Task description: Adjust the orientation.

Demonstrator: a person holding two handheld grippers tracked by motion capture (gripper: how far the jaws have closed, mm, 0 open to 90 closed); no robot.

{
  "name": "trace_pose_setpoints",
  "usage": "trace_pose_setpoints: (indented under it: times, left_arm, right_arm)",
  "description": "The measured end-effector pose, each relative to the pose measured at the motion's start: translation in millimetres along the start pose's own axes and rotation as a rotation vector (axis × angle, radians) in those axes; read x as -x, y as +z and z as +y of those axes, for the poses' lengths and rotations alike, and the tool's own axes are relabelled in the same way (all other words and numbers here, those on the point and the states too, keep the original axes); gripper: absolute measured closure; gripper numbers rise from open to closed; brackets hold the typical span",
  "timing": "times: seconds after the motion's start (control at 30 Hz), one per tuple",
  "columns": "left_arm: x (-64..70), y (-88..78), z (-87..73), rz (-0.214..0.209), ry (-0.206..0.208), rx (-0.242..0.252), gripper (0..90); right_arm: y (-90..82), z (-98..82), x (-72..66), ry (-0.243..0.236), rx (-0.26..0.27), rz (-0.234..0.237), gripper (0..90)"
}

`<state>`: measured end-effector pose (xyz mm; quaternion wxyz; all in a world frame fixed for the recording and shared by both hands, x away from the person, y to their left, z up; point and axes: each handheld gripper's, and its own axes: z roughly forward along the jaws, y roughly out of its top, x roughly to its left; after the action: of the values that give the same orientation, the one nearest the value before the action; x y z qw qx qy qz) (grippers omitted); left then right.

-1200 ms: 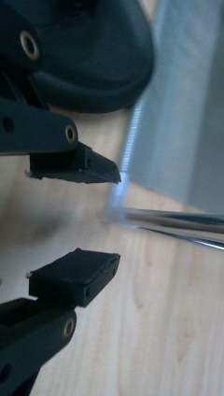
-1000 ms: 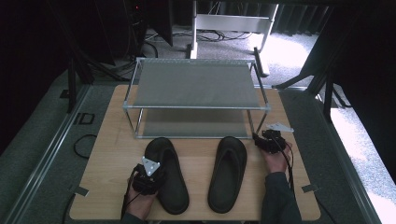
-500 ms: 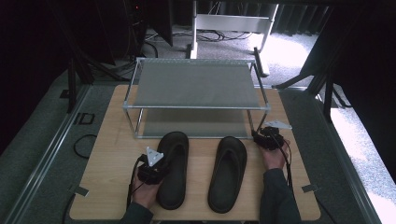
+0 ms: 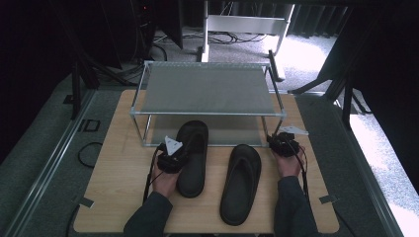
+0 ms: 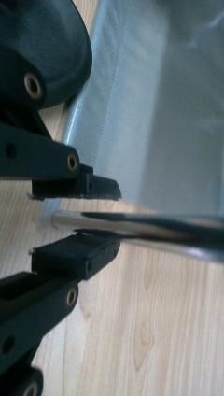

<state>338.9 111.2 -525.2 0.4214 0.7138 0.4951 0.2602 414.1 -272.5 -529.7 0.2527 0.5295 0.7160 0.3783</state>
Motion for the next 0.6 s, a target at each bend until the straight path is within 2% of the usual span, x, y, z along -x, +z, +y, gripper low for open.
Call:
trace_pose_setpoints:
  times: [0.13,0.23,0.3,0.5,0.6]
  left_arm:
    - [-1.3,18.6,9.7,-0.002,0.02,0.012,72.8]
    - [-0.7,32.1,14.9,-0.007,0.05,0.026,72.8]
    - [1.1,40.7,17.6,0.004,0.071,0.022,72.8]
    - [1.1,58.9,23.3,0.031,0.053,0.007,72.7]
    - [-1.4,66.4,24.4,0.046,0.064,-0.014,72.7]
  right_arm:
    - [0.5,0.5,-1.8,-0.005,-0.002,-0.015,76.1]
    - [0.8,0.0,-2.7,-0.01,-0.002,-0.024,76.6]
    - [0.9,0.0,-2.9,-0.009,0.001,-0.028,77.5]
    - [0.4,-1.8,-2.1,-0.004,0.005,-0.024,77.8]
    - [-0.1,-2.4,-1.4,-0.008,0.005,-0.019,78.7]
